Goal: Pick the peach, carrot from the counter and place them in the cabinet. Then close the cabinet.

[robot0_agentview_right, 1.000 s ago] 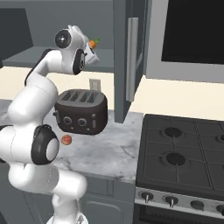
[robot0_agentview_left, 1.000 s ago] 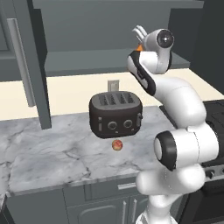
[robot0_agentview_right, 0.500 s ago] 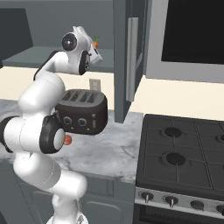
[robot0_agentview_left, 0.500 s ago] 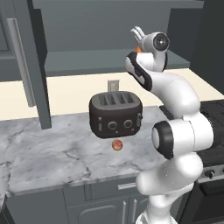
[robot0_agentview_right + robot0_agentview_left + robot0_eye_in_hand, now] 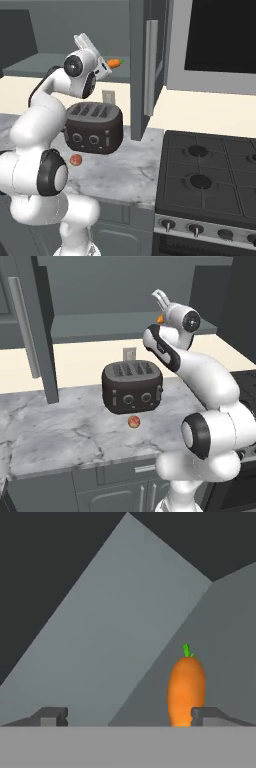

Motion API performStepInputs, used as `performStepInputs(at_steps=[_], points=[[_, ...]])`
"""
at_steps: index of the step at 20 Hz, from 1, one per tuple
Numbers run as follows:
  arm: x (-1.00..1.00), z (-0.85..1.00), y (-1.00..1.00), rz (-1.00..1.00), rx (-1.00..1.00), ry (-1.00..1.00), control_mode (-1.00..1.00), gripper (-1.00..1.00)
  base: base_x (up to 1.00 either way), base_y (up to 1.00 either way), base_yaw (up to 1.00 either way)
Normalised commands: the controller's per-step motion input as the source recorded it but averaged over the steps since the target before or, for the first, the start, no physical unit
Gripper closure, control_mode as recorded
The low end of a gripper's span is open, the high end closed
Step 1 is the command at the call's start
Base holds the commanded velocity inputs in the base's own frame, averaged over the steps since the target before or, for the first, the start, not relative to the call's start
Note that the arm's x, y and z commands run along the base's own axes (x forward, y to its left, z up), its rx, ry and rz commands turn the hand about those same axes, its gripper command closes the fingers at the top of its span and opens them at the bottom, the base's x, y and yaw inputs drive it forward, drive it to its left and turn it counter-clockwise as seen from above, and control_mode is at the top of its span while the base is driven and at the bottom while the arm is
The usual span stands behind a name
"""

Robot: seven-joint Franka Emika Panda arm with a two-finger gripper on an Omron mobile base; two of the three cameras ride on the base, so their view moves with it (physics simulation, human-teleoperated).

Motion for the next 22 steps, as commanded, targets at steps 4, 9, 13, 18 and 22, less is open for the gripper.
performStepInputs(at_steps=[4,9,13,18,22], points=[[-1.00,0.17,-0.01,0.16,0.00,-0.18,-1.00,-1.00,0.00,0.00,0.00],[-1.00,0.33,-0.06,0.05,0.08,-0.01,-1.00,-1.00,0.00,0.00,0.00],[-1.00,0.42,-0.03,-0.04,0.06,0.20,-1.00,-1.00,0.00,0.00,0.00],[-1.00,-0.01,0.28,-0.01,-0.09,0.51,-1.00,-1.00,0.00,0.00,0.00],[-0.97,-0.20,0.66,0.00,-0.21,0.54,-1.00,-1.00,0.00,0.00,0.00]])
